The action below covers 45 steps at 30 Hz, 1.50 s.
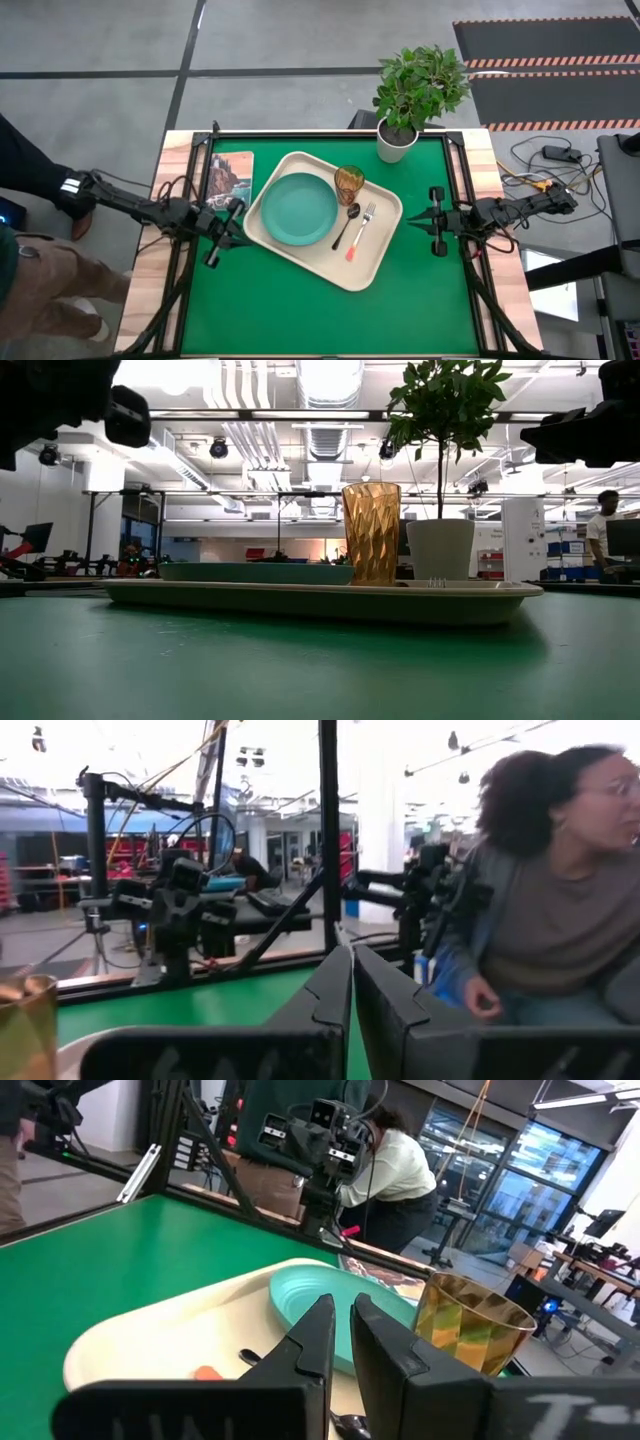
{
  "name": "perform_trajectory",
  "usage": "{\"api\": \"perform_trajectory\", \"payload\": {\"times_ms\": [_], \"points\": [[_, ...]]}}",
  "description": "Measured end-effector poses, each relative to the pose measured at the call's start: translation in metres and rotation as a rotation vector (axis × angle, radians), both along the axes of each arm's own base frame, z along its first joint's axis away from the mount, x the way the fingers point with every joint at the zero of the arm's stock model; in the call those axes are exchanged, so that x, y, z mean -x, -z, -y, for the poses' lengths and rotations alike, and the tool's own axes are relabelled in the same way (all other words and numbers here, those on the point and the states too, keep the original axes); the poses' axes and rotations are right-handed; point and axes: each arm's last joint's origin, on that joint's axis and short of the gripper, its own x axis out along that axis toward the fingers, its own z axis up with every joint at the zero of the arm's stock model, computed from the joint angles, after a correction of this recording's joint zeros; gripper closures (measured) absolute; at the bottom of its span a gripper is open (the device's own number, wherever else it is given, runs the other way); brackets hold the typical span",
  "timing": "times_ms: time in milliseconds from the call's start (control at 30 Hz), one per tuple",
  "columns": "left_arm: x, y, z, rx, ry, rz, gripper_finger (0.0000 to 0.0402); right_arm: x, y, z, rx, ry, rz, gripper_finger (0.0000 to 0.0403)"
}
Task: Pick and place plate/cup/fork/spoon on tray
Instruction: Return to Home Position
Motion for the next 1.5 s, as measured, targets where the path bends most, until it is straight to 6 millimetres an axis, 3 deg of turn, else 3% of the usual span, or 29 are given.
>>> {"api": "perform_trajectory", "payload": {"times_ms": [433,700,1500], "points": [[0.005,0.004,-0.018,-0.024,-0.187,-0.051,0.0402,0.000,0.000,0.000,0.001,0.002,0.000,0.0376],[0.007,0.015,-0.035,0.034,-0.313,-0.193,0.0402,0.000,0.000,0.000,0.001,0.002,0.000,0.0376],[0.014,0.024,-0.038,-0.031,-0.204,-0.269,0.0402,0.000,0.000,0.000,0.001,0.001,0.000,0.0376]]}}
